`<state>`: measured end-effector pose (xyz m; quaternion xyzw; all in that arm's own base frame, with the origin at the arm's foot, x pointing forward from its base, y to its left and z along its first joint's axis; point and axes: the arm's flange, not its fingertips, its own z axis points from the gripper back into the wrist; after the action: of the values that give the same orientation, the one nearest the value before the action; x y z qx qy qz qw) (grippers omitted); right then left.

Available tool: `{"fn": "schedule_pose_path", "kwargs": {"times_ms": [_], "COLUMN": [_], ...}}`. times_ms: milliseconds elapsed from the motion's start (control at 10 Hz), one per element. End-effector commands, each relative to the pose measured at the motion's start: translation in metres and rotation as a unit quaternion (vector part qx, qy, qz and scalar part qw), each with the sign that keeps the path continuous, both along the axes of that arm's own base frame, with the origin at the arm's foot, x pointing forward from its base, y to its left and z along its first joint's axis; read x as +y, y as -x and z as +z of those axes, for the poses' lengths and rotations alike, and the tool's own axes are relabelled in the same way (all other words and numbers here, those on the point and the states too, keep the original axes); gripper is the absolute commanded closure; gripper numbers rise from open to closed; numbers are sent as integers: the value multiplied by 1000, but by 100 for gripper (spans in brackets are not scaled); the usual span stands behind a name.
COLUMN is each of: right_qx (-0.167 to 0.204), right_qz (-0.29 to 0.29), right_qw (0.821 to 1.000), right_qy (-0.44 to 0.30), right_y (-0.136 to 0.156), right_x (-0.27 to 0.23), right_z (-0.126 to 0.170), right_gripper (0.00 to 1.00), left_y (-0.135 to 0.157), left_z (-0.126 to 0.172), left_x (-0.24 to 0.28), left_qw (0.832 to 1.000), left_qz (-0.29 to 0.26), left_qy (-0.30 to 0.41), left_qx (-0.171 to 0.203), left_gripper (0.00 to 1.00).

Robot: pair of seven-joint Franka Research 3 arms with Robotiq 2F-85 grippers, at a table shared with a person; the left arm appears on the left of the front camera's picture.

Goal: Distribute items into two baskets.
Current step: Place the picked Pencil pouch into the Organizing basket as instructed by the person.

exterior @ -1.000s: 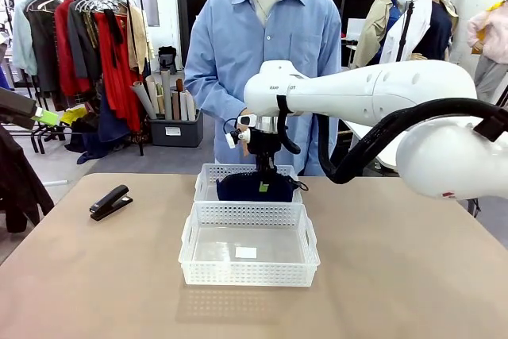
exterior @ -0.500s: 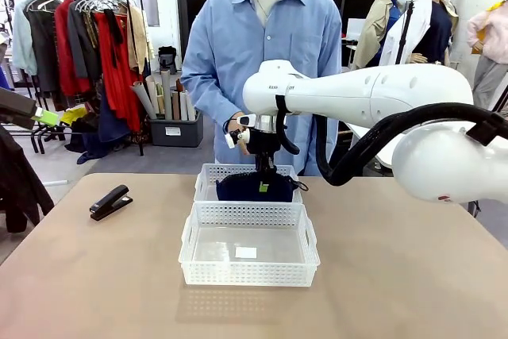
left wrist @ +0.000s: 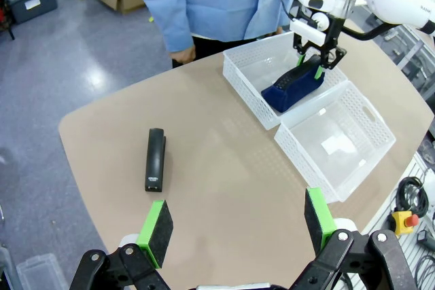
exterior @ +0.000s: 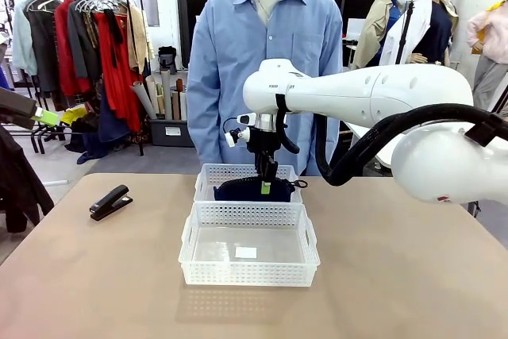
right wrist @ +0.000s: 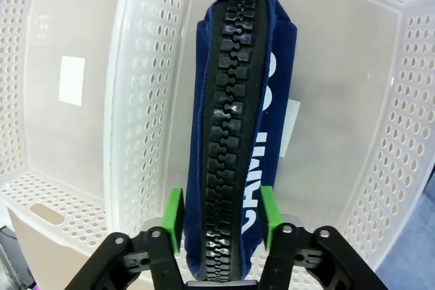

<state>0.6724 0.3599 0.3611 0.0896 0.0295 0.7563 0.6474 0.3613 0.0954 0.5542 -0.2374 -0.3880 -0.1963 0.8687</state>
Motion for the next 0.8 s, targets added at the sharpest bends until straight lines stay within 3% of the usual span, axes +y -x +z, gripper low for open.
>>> {"fn": "schedule_pose_path", "kwargs": {"times_ms": [0, 300, 700], "right_qx": [-2, -5, -23], "right_qz": [-2, -9, -12], "right_qw": [1000, 1000, 999], "right_qy": [12, 2, -25], "right_y": [-13, -1, 39], "right_x": [7, -7, -41], "right_z": [8, 35, 76], "right_gripper": [0, 0, 0], "left_y": [-1, -1, -1], "left_z": [-1, -1, -1], "left_x": [0, 0, 0], "left_qw": [1000, 1000, 1000], "left_qz": [-5, -5, -5], "left_qy": [8, 8, 8], "left_qx": [-8, -8, -8], "left_gripper": [0, 0, 0]}}
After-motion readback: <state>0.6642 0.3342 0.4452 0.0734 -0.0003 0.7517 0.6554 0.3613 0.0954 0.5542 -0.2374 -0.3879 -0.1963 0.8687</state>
